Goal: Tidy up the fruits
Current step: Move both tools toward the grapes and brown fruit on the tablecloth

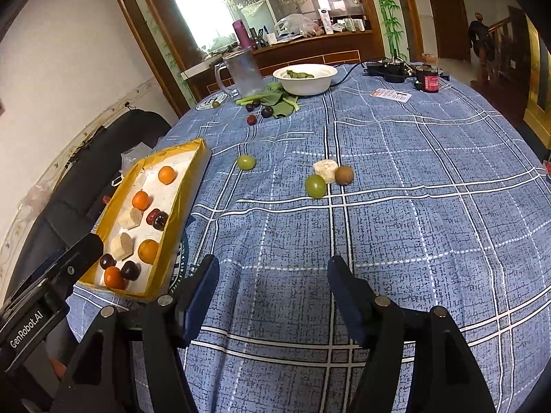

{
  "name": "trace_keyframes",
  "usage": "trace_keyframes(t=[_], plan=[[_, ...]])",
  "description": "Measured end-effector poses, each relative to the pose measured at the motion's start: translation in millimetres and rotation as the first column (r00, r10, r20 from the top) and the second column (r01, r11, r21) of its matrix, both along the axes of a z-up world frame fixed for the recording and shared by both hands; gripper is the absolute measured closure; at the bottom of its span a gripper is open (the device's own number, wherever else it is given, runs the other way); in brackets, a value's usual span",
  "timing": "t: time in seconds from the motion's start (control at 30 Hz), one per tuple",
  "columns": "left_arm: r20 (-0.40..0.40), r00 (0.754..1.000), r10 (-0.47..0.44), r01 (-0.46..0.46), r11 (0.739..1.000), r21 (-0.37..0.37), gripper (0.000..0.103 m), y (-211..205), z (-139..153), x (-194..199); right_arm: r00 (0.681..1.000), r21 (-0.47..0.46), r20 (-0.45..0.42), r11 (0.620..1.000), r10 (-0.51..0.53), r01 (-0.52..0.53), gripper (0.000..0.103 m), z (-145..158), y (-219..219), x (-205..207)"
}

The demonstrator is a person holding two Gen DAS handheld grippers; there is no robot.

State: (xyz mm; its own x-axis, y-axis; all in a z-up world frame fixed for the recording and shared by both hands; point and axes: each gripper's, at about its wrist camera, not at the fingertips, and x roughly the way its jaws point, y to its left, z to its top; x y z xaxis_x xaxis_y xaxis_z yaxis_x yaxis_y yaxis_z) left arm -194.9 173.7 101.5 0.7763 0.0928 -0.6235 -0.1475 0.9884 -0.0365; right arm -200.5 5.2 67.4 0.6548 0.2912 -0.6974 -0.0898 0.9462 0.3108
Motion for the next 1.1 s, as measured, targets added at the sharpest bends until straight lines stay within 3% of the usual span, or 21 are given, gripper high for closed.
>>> trace_keyframes(t=[0.77, 1.1], plan=[[-0.075, 0.996, -0.043, 0.046, 0.998, 0.035, 0.012, -25.8, -22.6, 32.8, 0.999, 0.028, -0.046, 0.999, -0.017, 0.019, 0.033, -19.9, -21.9, 22.5], [-0.113, 0.99, -0.086, 0.092, 0.994, 0.051, 0.012, -46.2, -35.4, 47.9, 0.998, -0.012, -0.039, 0.998, -0.059, 0.058, 0.033, -14.9, -49.3, 36.0]])
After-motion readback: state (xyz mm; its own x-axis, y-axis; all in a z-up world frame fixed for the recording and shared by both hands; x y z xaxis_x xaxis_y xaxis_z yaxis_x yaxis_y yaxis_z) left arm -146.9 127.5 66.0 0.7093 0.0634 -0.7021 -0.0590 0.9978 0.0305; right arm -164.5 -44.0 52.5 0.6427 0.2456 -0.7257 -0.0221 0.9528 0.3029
